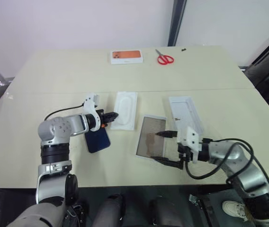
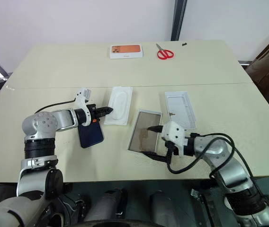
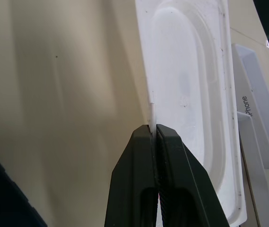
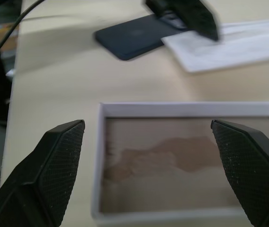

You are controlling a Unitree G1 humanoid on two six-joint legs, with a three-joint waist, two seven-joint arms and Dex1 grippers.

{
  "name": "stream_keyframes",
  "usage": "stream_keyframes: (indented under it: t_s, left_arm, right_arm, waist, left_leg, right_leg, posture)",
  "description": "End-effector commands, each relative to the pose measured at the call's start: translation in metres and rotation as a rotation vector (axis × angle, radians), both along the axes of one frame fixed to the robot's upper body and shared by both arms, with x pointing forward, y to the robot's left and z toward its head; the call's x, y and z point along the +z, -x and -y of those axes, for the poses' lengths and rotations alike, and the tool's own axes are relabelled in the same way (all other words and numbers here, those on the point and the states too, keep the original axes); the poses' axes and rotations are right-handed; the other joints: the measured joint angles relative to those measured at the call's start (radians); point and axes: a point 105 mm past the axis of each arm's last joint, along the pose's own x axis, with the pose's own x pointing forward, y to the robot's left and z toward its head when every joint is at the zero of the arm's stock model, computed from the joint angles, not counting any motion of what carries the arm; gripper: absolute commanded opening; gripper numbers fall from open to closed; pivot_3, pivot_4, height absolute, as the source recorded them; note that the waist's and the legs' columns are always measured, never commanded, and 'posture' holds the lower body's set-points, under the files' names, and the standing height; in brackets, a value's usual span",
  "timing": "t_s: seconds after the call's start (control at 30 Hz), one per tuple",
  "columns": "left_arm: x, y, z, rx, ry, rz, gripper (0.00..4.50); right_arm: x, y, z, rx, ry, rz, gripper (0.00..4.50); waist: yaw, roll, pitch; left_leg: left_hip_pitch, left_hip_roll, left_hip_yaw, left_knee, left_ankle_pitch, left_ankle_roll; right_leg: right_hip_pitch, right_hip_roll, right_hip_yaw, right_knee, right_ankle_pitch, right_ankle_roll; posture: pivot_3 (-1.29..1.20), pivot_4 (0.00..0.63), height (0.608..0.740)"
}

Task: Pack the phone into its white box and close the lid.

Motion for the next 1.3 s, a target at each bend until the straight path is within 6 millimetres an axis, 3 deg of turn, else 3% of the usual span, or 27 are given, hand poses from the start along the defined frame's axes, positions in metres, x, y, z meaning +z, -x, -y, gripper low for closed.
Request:
stream_keyframes:
  t_s: [0.03,0.2,0.23,0.3,0.53,0.57,0.9,1.1,1.17,1.3]
  left_arm:
    - [0.019,-0.002,0.002,-0.013,0.005,0.083,0.02]
    - [0.022,-0.001,0.005,-0.014,0.018,0.085,0.02]
    - [0.021,-0.001,0.005,-0.014,0.016,0.085,0.0]
    - [0.02,0.0,0.005,-0.013,0.015,0.082,0.0]
    - [0.019,0.002,0.007,-0.015,0.016,0.082,0.0]
    - [0.019,0.002,0.008,-0.016,0.011,0.086,0.0]
    - [0.041,-0.004,0.02,-0.026,0.1,0.088,0.0]
    - [0.037,0.001,0.031,-0.047,0.087,0.071,0.0]
    - [0.032,0.005,0.033,-0.054,0.076,0.059,0.0]
    - [0.025,0.011,0.035,-0.052,0.058,0.042,0.0]
  right_arm:
    - [-0.011,0.007,-0.011,0.074,0.045,-0.016,4.5]
    - [-0.024,0.008,-0.01,0.113,0.112,-0.041,4.5]
    - [-0.027,0.007,-0.009,0.115,0.13,-0.048,4.24]
    - [-0.031,0.003,-0.008,0.11,0.145,-0.034,3.66]
    - [-0.018,-0.009,-0.012,0.101,0.107,0.014,0.17]
    - [-0.017,-0.011,-0.012,0.099,0.106,0.025,0.07]
    - [-0.012,-0.056,-0.026,0.11,0.177,0.224,0.07]
    - [-0.008,-0.068,-0.034,0.082,0.126,0.214,0.07]
    - [-0.005,-0.07,-0.033,0.072,0.122,0.241,0.86]
    - [0.002,-0.067,-0.023,0.062,0.107,0.237,2.94]
  waist:
    - [0.001,0.0,0.0]
    - [0.0,0.0,0.0]
    - [0.0,0.0,0.0]
    - [0.0,0.0,0.0]
    - [-0.001,0.0,0.0]
    - [-0.001,0.0,0.0]
    - [-0.004,0.0,0.0]
    - [-0.005,0.0,0.0]
    - [-0.003,0.0,0.0]
    - [-0.003,0.0,0.0]
  left_leg:
    - [0.0,0.0,0.0,0.0,0.0,0.0]
    - [0.0,0.0,0.0,0.0,0.0,0.0]
    - [0.0,0.0,0.0,0.0,0.0,0.0]
    - [0.0,0.0,0.0,0.0,0.0,0.0]
    - [0.0,0.0,0.0,0.001,0.0,0.0]
    - [0.0,0.0,0.0,0.001,0.0,0.0]
    - [0.0,0.0,0.0,0.001,0.0,0.0]
    - [0.0,0.0,0.0,0.002,0.0,0.0]
    - [0.0,0.0,0.0,0.002,0.0,0.0]
    - [0.0,0.0,0.0,0.002,0.0,0.0]
  right_leg:
    - [0.0,0.0,0.0,0.0,0.0,0.0]
    - [0.0,0.0,0.0,0.0,0.0,0.0]
    - [0.0,0.0,0.0,0.0,0.0,0.0]
    - [0.0,0.0,0.0,0.0,0.0,0.0]
    - [0.0,0.0,0.0,0.0,0.0,0.0]
    - [0.0,0.0,0.0,0.0,0.0,0.0]
    - [0.0,0.0,0.0,0.0,0.0,0.0]
    - [0.0,0.0,0.0,0.0,0.0,0.0]
    - [0.0,0.0,0.0,0.0,0.0,0.0]
    - [0.0,0.0,0.0,0.0,0.0,0.0]
  posture:
    - [0.0,0.15,0.734]
    - [0.0,0.15,0.734]
    - [0.0,0.15,0.734]
    - [0.0,0.15,0.734]
    - [0.0,0.15,0.734]
    - [0.0,0.15,0.734]
    - [0.0,0.15,0.734]
    - [0.0,0.15,0.734]
    - [0.0,0.15,0.734]
    - [0.0,0.15,0.734]
